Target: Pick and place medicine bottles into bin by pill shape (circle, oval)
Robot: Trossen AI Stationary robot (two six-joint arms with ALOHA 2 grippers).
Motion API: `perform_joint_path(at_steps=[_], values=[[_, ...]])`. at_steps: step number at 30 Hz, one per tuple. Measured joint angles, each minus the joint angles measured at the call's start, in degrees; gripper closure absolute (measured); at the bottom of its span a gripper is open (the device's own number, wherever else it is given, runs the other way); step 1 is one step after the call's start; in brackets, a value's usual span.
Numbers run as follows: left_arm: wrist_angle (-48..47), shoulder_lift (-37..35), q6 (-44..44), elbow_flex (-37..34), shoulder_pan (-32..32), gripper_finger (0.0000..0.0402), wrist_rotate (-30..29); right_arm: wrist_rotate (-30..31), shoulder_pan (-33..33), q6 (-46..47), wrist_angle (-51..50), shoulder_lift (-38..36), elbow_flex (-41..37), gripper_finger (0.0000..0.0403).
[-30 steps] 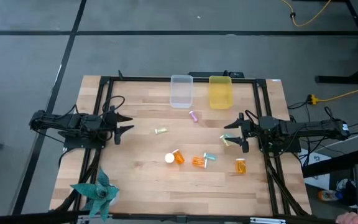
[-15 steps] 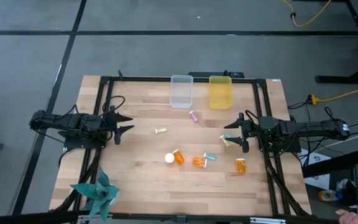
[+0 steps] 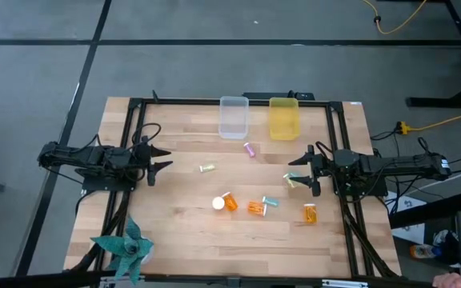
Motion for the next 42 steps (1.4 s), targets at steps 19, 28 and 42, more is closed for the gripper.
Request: perform_joint_path(at_steps=[19, 28, 42], values=[[6.9, 0.0, 0.0, 0.0, 0.0, 0.0233, -2.6, 0.0, 0.0, 0.0, 0.0, 0.0, 0.0, 0.0127], [8.8, 0.0, 1.1, 0.0, 0.0, 0.0233, -2.6, 0.0, 0.0, 0.0, 0.0, 0.0, 0.0, 0.0127], [27.1, 11.8, -0.7, 0.0, 2.7, 0.0233, -3.7, 0.0, 0.0, 0.0, 0.0, 0.0, 0.0, 0.0127]])
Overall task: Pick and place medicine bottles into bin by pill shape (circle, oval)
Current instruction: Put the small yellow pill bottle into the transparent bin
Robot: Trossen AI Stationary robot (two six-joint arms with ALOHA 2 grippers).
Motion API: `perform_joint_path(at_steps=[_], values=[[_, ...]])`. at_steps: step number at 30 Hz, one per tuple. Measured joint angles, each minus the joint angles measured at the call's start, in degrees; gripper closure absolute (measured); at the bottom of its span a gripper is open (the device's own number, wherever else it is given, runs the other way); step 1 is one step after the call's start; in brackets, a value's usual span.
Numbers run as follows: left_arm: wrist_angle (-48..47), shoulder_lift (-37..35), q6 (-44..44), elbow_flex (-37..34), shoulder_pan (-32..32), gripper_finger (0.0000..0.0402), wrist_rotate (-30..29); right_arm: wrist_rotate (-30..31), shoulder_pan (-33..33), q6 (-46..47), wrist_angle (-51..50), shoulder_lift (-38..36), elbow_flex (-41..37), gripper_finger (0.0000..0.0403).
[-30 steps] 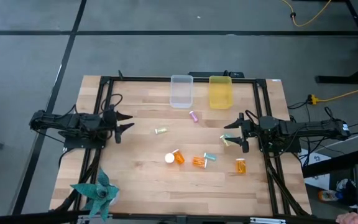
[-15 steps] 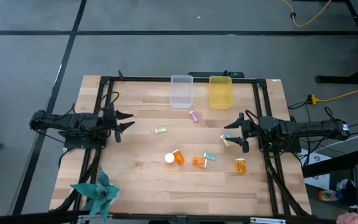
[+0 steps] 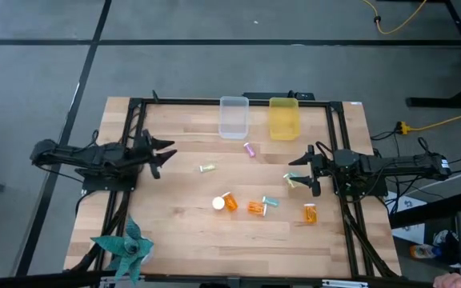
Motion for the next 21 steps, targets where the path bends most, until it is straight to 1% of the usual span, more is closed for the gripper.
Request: perform_joint_path(at_steps=[2, 5, 7, 12, 21], values=[[4.0, 4.8, -0.9, 0.0, 1.2, 0.0233, 0.4, 0.0, 0.0, 0.0, 0.0, 0.0, 0.0, 0.0127], [12.1, 11.8, -0.8, 0.0, 3.1, 0.0233, 3.0, 0.0, 0.0, 0.0, 0.0, 0.0, 0.0, 0.0128], [14.3, 15.7, -0.9, 1.0, 4.3, 0.0233, 4.5, 0.0, 0.0, 0.0, 0.0, 0.0, 0.0, 0.0127], [12.7, 24.6, -1.2, 6.6, 6.3, 0.0233, 5.1, 0.0, 0.0, 0.0, 0.0, 0.0, 0.0, 0.0127], [0.8, 42.6, -0.8, 19.4, 10.8, 0.0233, 10.8, 0.0, 0.0, 0.0, 0.0, 0.0, 0.0, 0.0127]])
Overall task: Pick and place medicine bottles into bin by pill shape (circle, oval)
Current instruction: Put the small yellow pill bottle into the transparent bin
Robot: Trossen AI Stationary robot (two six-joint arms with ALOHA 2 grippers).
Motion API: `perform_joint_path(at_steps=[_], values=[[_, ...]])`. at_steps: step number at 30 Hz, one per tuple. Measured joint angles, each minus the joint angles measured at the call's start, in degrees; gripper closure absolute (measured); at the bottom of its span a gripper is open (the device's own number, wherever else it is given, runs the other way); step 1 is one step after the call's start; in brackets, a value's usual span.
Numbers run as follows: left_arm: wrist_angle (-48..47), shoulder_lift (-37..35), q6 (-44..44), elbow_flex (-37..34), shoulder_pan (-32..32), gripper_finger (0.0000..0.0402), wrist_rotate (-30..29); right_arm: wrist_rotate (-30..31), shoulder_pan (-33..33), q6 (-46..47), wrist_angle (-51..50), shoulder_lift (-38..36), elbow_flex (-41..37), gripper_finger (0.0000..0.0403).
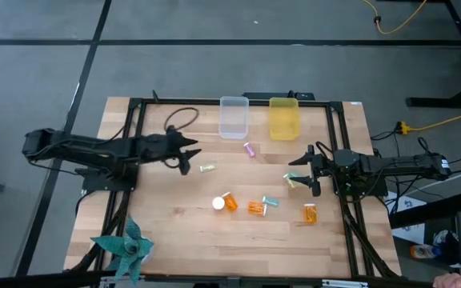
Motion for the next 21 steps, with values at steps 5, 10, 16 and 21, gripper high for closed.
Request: perform_joint_path(at_steps=[5, 10, 16, 21], values=[[-1.0, 10.1, 0.0, 3.7, 2.5, 0.0233, 5.1, 0.0, 0.0, 0.0, 0.0, 0.0, 0.0, 0.0127], [-1.0, 17.5, 0.0, 5.0, 2.9, 0.0233, 6.3, 0.0, 0.0, 0.0, 0.0, 0.0, 0.0, 0.0127], [-0.9, 22.5, 0.0, 5.1, 0.9, 0.0233, 6.3, 0.0, 0.0, 0.0, 0.0, 0.0, 0.0, 0.0127], [-0.8, 26.0, 0.0, 5.1, -0.9, 0.0233, 6.3, 0.0, 0.0, 0.0, 0.0, 0.0, 0.0, 0.0127]])
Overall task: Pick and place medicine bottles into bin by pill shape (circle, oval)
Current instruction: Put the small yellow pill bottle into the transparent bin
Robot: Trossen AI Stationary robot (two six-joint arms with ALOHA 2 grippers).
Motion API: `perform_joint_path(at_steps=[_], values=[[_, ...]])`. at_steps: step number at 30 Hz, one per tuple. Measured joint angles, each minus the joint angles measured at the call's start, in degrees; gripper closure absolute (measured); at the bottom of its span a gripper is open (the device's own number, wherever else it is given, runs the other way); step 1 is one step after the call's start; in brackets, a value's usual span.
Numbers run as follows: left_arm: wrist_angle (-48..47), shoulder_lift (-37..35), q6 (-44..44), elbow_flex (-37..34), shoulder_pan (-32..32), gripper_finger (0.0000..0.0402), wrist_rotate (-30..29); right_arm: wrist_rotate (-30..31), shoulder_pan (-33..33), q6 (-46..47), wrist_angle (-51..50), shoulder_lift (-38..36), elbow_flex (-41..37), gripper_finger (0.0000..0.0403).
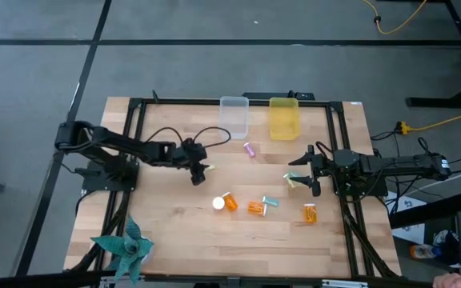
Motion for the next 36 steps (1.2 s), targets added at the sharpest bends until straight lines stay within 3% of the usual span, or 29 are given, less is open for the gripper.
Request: perform_joint_path(at_steps=[13, 29, 36], values=[[0.7, 8.3, -0.1, 0.1, -1.7, 0.0233, -0.9, 0.0, 0.0, 0.0, 0.0, 0.0, 0.0, 0.0127], [4.7, 9.3, 0.0, 0.0, -1.6, 0.0234, -0.7, 0.0, 0.0, 0.0, 0.0, 0.0, 0.0, 0.0127], [4.7, 9.3, 0.0, 0.0, -1.6, 0.0266, -0.7, 0.0, 0.0, 0.0, 0.0, 0.0, 0.0, 0.0127]])
